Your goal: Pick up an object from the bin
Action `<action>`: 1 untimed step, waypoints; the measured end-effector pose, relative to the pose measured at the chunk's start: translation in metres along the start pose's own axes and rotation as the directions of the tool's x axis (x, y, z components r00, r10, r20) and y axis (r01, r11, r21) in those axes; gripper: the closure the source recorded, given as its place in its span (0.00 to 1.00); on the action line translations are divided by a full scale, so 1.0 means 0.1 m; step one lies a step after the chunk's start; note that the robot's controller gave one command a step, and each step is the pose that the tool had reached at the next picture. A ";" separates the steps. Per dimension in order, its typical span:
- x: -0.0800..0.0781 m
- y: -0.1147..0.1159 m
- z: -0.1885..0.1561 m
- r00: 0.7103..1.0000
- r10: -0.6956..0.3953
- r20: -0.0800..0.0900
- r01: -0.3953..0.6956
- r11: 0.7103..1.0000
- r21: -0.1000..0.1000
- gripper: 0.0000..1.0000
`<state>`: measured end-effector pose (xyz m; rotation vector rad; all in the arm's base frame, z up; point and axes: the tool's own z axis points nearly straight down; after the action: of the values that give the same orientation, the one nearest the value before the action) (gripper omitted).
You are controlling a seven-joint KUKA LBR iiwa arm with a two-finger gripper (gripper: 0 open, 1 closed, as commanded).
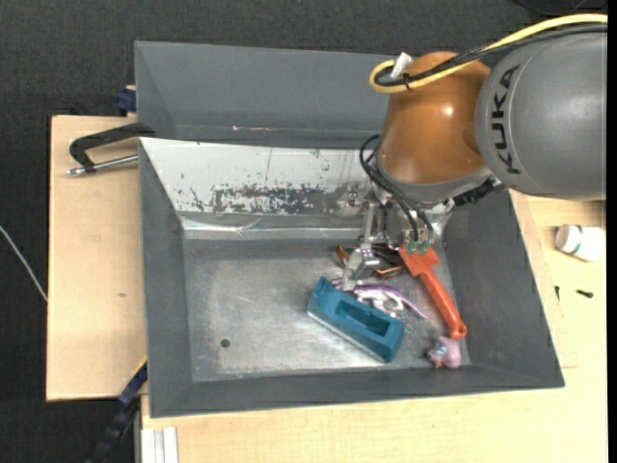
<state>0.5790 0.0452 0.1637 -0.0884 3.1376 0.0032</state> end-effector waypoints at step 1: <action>-0.01 -0.14 0.43 0.995 -0.098 0.003 0.098 0.995 0.003 0.00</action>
Offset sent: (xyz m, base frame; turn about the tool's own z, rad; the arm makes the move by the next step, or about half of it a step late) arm -0.0193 -0.0470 -0.0937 -0.3047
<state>0.5810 0.0319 0.1202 -0.2422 3.1261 -0.0008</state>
